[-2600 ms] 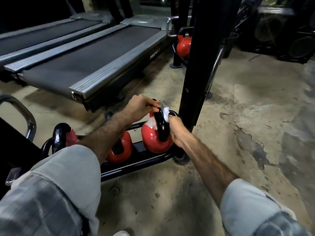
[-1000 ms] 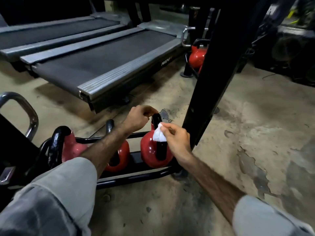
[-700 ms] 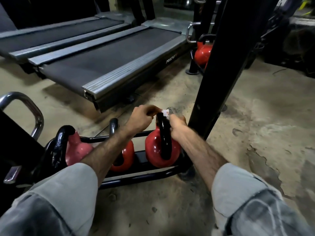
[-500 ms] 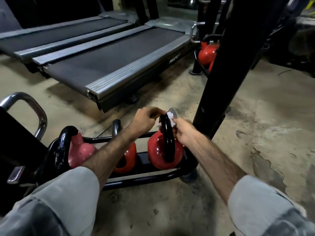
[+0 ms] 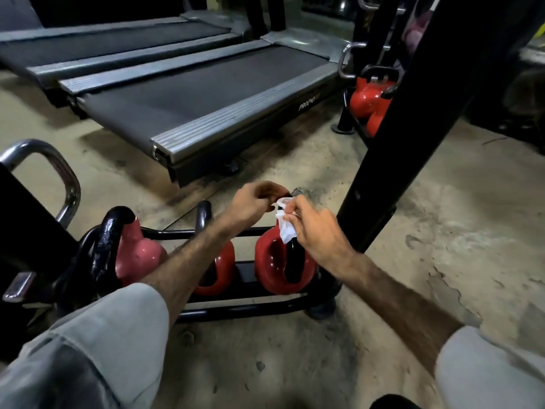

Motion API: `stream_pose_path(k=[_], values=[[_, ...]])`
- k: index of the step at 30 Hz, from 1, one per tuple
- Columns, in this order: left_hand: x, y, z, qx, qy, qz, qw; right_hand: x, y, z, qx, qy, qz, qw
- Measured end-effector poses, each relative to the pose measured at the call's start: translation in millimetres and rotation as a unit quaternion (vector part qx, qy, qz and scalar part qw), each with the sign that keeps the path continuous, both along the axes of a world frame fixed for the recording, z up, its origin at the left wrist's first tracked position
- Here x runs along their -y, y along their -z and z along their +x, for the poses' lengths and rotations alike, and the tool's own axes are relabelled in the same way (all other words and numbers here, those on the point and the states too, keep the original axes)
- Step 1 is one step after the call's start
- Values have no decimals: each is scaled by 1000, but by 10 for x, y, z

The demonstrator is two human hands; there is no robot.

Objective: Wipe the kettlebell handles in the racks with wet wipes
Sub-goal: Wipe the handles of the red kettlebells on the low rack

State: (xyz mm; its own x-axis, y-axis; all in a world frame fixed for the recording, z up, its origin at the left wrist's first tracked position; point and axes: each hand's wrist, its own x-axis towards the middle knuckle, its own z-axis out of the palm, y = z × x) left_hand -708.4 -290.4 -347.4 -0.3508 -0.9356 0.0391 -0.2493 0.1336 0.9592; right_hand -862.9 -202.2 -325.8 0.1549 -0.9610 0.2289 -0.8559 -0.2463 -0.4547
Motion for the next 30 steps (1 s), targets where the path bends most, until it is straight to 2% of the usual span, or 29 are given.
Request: stream_pose_path(k=[1,3,6,8,11,13,18,22,24,30], values=[[-31,3,11,-31,-13,22,999,80,-48,-12,-78,-30,2,997],[-113,10,1,-90,-49,63,993,321,-126,8,-171,-51,16,984],[-273,49,-73,-178,-113,135,968,604,-107,105,-210,-36,46,976],[-334,72,-116,-226,-125,159,953,618,-43,102,-155,-26,52,986],[-407,66,-153,-274,-114,144,944,376,-68,44,4,-33,93,995],[-462,73,-164,-255,-118,126,951,164,-124,1,94,-7,142,985],[-426,206,-196,-142,-183,91,968,-161,16,103,219,121,79,965],[-220,347,-339,-129,-252,123,951,-159,40,92,234,178,88,952],[-280,233,-362,-130,-269,125,946,-157,31,68,231,184,89,951],[-633,229,-371,-228,-240,218,918,-177,45,68,240,202,71,947]])
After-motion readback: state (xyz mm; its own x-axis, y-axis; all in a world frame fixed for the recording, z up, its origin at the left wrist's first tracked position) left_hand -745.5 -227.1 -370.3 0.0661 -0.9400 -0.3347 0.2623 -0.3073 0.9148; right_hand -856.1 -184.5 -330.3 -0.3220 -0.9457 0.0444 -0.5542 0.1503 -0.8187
